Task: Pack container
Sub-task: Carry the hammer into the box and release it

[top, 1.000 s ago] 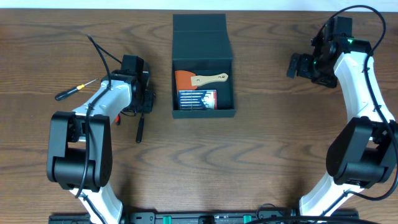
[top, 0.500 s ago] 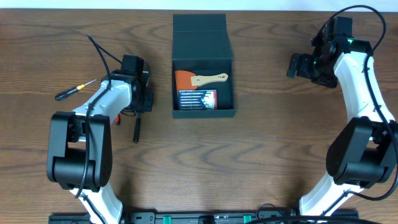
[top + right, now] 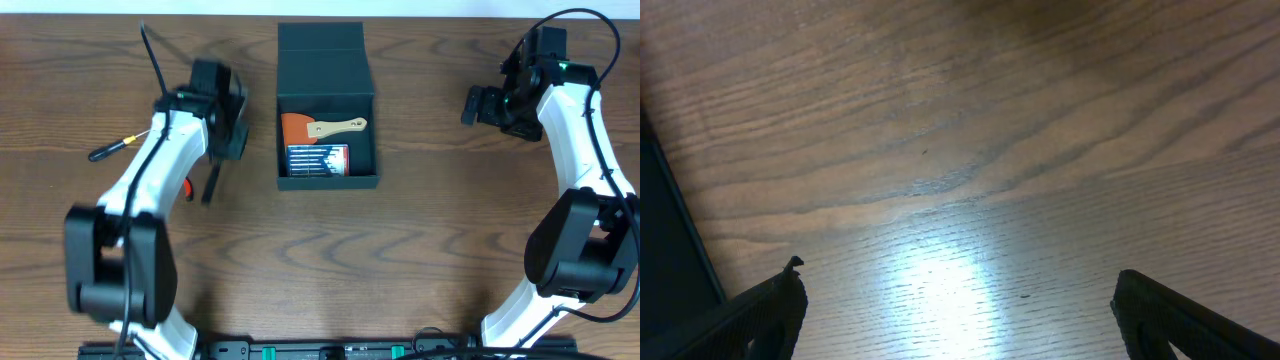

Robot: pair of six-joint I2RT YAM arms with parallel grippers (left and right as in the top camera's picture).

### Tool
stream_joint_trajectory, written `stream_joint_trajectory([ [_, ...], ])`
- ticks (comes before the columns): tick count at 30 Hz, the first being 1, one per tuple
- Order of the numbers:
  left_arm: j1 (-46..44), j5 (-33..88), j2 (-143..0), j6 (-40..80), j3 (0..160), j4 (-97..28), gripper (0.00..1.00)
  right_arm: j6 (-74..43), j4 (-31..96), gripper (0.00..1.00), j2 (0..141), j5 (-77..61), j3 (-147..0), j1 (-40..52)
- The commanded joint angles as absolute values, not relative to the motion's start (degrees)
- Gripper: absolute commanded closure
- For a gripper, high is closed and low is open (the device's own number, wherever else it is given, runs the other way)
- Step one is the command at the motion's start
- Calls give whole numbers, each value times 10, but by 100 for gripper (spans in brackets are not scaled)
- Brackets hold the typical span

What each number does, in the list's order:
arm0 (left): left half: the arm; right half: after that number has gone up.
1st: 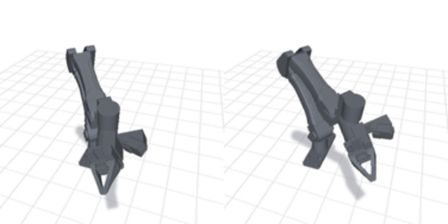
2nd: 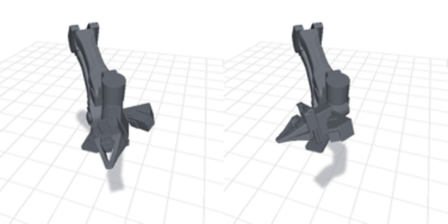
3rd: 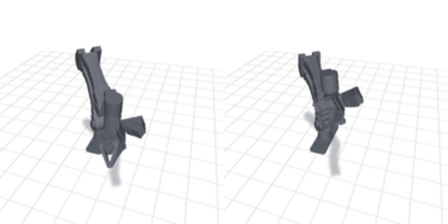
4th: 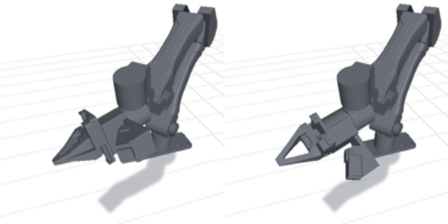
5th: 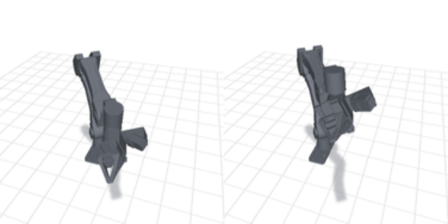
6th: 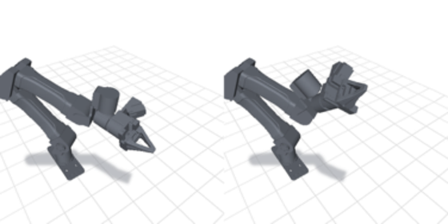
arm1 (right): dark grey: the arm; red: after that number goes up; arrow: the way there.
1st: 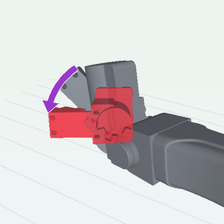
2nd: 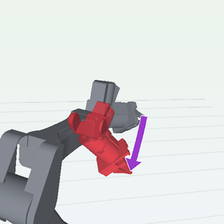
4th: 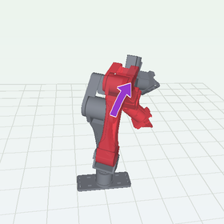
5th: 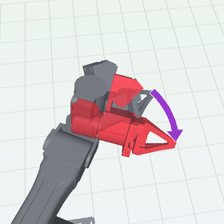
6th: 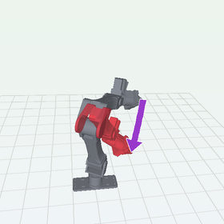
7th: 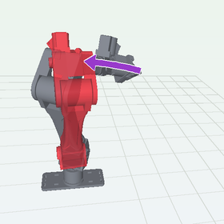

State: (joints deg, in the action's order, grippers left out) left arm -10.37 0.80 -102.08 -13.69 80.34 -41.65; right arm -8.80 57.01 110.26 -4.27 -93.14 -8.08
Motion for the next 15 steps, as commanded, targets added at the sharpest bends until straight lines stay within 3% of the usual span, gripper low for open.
stream_joint_trajectory([
  [1,-147,-10,-958,-244,852,-406,94,-98,570,1,1106,-45,-930,-82],
  [6,-232,-50,-939,-375,856,-362,94,-98,570,1,1106,-45,-930,-82],
  [15,-355,-62,-994,-483,856,-273,94,-98,571,1,1106,-46,-930,-80],
])
